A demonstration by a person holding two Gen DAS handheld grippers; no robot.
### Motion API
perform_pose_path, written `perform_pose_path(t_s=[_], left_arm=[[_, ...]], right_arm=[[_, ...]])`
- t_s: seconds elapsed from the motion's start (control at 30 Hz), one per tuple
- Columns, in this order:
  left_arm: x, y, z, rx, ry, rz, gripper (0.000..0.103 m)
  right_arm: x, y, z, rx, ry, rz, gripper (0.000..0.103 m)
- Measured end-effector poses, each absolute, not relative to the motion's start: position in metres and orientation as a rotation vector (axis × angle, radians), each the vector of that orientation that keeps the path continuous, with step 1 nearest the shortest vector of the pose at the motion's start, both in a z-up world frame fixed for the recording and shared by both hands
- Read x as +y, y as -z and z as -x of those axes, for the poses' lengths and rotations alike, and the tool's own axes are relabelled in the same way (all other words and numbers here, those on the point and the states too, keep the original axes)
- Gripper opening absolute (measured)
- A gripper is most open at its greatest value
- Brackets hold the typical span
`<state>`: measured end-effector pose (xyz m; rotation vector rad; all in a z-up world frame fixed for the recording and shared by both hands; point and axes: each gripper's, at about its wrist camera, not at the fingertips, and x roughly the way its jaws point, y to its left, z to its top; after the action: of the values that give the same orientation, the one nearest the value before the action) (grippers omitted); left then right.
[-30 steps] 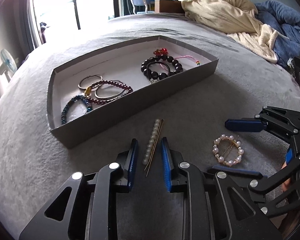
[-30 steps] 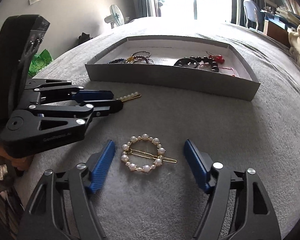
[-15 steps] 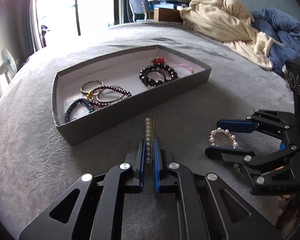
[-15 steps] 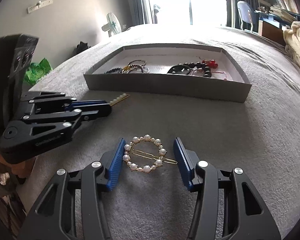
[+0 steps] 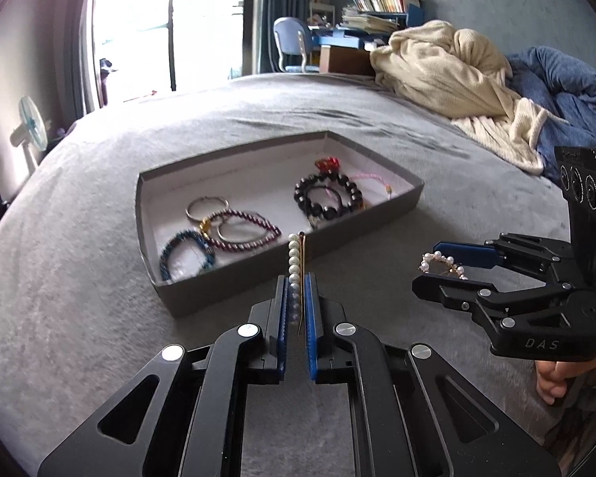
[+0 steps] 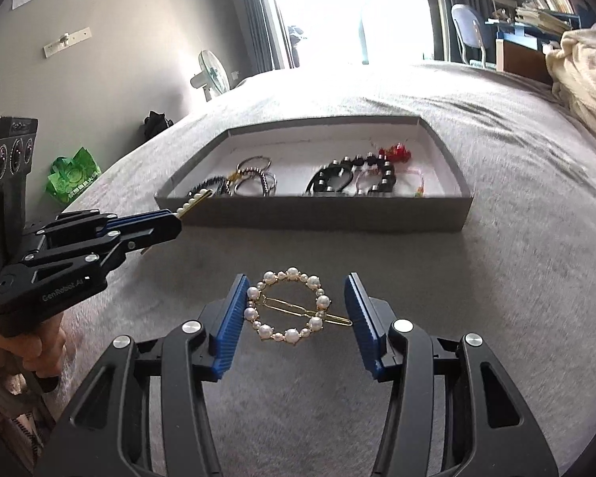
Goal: Organize jewelry
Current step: 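Carry the pearl pin with the left tool while the right tool carries the pearl clip into the box, then open the left tool to drop the pin while the right tool releases the pearl clip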
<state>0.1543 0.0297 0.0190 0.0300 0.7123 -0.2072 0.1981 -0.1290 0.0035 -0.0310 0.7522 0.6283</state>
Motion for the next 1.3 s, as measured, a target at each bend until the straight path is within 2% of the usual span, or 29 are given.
perform_pose_path(t_s=[0.63,1.3], left_arm=[[0.061,-0.024,-0.218,0.686,0.089,0.047,0.009],[0.065,0.001,-0.256,0.756,0.06,0.047,0.009]], right_arm=[[-0.097,-0.032,-0.278,0.678,-0.608,0.05,0.05],[-0.068,0.0,-0.33,0.725,-0.53,0.121,0.05]])
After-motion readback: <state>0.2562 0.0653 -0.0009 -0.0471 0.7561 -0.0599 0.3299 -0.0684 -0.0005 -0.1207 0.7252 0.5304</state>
